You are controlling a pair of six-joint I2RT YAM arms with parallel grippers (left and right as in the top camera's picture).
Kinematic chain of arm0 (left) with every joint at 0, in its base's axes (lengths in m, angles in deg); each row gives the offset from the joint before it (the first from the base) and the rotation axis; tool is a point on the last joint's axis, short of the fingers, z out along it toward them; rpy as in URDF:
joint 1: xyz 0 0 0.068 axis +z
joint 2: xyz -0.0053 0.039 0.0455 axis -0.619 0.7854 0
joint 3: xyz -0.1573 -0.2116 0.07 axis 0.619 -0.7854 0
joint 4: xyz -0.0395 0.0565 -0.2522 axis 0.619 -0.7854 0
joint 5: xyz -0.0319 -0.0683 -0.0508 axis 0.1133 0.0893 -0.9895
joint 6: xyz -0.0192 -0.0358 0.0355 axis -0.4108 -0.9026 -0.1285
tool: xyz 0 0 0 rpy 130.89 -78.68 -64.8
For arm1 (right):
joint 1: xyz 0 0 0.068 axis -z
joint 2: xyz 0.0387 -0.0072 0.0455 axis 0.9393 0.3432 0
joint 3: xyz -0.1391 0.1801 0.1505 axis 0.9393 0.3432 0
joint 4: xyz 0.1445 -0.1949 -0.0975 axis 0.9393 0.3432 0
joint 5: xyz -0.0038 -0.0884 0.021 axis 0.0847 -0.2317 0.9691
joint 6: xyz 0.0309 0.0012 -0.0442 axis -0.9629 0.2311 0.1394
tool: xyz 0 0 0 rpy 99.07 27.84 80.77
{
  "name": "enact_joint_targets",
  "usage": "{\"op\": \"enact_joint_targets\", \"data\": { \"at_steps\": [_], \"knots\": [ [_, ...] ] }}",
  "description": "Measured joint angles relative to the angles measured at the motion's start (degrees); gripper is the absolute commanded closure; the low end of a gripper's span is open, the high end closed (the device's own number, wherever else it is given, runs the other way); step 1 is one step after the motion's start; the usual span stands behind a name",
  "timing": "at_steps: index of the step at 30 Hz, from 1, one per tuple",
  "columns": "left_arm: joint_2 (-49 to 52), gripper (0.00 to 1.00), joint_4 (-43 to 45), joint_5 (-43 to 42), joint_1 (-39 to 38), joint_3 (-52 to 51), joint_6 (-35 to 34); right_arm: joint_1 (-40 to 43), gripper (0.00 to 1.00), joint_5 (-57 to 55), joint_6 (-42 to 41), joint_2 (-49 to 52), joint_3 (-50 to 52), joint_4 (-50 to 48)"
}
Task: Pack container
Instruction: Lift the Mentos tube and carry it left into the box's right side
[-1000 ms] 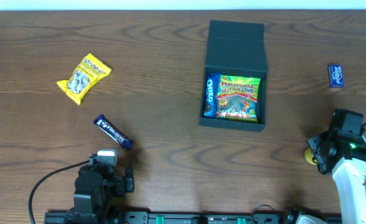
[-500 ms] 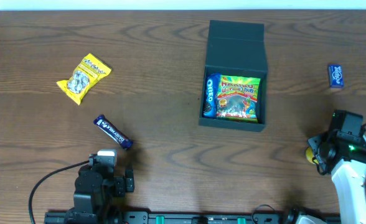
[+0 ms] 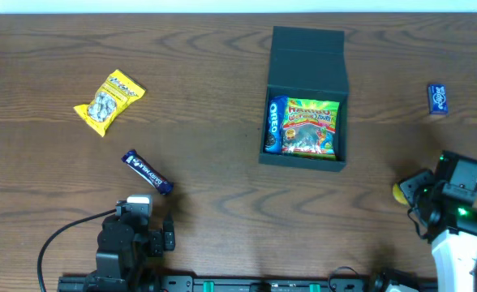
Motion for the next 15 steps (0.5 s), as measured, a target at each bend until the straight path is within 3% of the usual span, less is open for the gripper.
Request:
{"op": "enact_joint_targets", "data": {
  "at_steps": [6, 15],
  "knots": [
    [0.0, 0.05, 0.0, 0.0, 0.0, 0.0, 0.0, -2.4, 0.99, 4.9, 5.3, -0.1, -8.8, 7.4],
    [0.0, 0.05, 0.0, 0.0, 0.0, 0.0, 0.0, -13.4, 0.99, 13.8, 11.2, 0.6, -24.7, 18.7]
  ]
}}
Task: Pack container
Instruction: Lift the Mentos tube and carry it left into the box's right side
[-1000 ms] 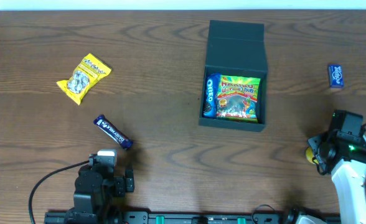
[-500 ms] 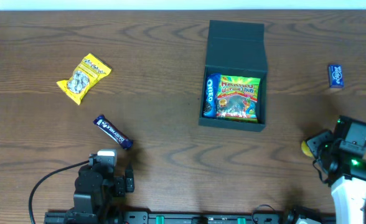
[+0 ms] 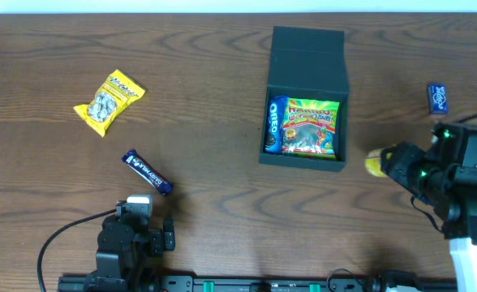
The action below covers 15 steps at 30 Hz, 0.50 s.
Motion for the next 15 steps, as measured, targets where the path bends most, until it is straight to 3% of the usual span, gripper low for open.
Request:
{"op": "enact_joint_targets", "data": {
  "at_steps": [10, 15],
  "knots": [
    [0.0, 0.05, 0.0, 0.0, 0.0, 0.0, 0.0, -12.1, 0.99, 10.1, 7.5, 17.4, -18.6, 14.4],
    [0.0, 0.05, 0.0, 0.0, 0.0, 0.0, 0.0, -13.3, 0.99, 12.9, 11.9, 28.8, -26.4, 20.6]
  ]
}}
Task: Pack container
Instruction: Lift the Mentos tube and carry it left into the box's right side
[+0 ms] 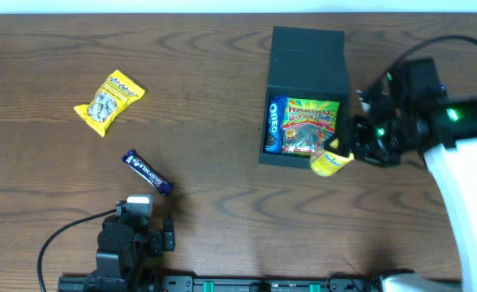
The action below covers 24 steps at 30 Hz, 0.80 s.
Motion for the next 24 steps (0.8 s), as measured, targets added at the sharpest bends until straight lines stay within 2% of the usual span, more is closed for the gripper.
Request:
{"op": "enact_joint_targets", "data": {
  "at_steps": [7, 13, 24],
  "knots": [
    [0.0, 0.05, 0.0, 0.0, 0.0, 0.0, 0.0, 1.7, 0.99, 1.6, 7.8, 15.1, -12.1, 9.9],
    [0.0, 0.05, 0.0, 0.0, 0.0, 0.0, 0.0, 5.3, 0.99, 1.9, 12.7, 24.4, -20.5, 14.4],
    [0.0, 0.05, 0.0, 0.0, 0.0, 0.0, 0.0, 7.1, 0.99, 0.2, 15.6, 35.7, -24.2, 14.4]
  ]
}}
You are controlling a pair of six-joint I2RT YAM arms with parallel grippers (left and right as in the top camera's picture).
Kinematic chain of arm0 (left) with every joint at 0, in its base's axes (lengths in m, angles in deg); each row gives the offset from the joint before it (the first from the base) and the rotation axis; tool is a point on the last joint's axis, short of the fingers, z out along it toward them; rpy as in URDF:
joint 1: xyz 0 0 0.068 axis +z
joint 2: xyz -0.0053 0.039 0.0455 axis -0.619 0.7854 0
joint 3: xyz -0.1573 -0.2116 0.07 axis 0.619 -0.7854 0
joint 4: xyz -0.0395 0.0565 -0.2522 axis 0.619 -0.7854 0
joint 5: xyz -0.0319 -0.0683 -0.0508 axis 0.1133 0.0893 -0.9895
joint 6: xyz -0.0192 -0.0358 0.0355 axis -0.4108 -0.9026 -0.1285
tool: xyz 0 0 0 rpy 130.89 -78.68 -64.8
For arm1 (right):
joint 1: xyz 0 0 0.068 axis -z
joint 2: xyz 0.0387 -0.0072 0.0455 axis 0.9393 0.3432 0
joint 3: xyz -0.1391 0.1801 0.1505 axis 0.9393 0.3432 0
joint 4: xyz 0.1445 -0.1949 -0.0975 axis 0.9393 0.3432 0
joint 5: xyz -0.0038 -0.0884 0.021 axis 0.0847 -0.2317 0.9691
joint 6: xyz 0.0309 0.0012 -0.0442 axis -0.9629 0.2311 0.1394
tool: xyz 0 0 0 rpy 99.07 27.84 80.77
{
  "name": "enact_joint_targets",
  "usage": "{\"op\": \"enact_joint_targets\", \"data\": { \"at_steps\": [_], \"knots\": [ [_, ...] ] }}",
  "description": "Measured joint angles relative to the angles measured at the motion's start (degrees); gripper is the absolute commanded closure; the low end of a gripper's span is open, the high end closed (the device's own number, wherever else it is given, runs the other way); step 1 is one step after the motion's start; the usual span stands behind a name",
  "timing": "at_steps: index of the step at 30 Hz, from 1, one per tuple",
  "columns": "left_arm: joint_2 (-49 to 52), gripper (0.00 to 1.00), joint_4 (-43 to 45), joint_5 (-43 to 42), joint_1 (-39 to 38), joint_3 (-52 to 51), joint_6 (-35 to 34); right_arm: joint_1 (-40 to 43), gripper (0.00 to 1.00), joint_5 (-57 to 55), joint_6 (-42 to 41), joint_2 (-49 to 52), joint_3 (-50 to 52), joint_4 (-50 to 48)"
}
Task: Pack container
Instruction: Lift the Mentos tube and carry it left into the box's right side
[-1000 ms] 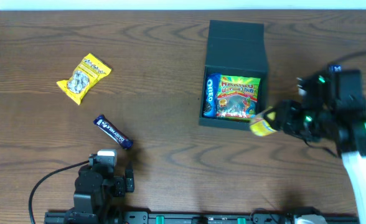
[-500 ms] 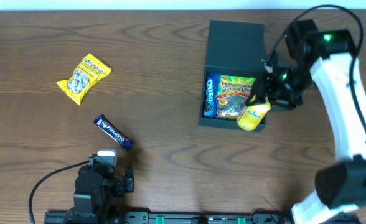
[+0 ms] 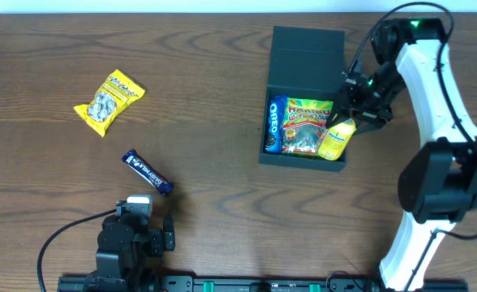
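The dark box (image 3: pixel 307 61) stands open at the back centre, its lid folded away. Inside lie a blue Oreo pack (image 3: pixel 276 123) and a colourful Haribo bag (image 3: pixel 310 126). My right gripper (image 3: pixel 349 120) hangs at the box's right wall, shut on the upper end of a yellow packet (image 3: pixel 337 139), whose lower end reaches into the box's right front corner. A yellow snack bag (image 3: pixel 109 101), a blue candy bar (image 3: pixel 148 172) and a small blue packet (image 3: pixel 438 99) lie on the table. My left gripper (image 3: pixel 159 235) rests at the near edge; its fingers are too small to read.
The wooden table (image 3: pixel 206 105) carries the loose items at the left and far right. My right arm (image 3: pixel 433 105) arches over the right side, from the front edge to the box. A black cable (image 3: pixel 60 235) curls by the left arm's base.
My right gripper has moved up and slightly left, from the box's front right corner to its right wall. The yellow packet it holds now dips into the box.
My right gripper sat low at the right edge of the table on a yellow packet. It then held the packet nearer the box, then at the box's front right corner, and now over the box's right side. The left arm stayed still.
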Motion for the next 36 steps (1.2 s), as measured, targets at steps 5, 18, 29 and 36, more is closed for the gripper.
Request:
{"op": "enact_joint_targets", "data": {
  "at_steps": [5, 18, 29, 36],
  "knots": [
    [0.0, 0.05, 0.0, 0.0, 0.0, 0.0, 0.0, -0.1, 0.99, -1.9, 0.1, 2.2, 0.0, -1.5],
    [0.0, 0.05, 0.0, 0.0, 0.0, 0.0, 0.0, -2.4, 0.99, -7.2, -2.1, 2.4, 0.0, -3.0],
    [0.0, 0.05, 0.0, 0.0, 0.0, 0.0, 0.0, -4.3, 0.99, -9.4, -4.9, 4.5, -0.1, -3.3],
    [0.0, 0.05, 0.0, 0.0, 0.0, 0.0, 0.0, -4.6, 0.82, -9.6, -5.5, 5.4, -0.1, -4.2]
  ]
}}
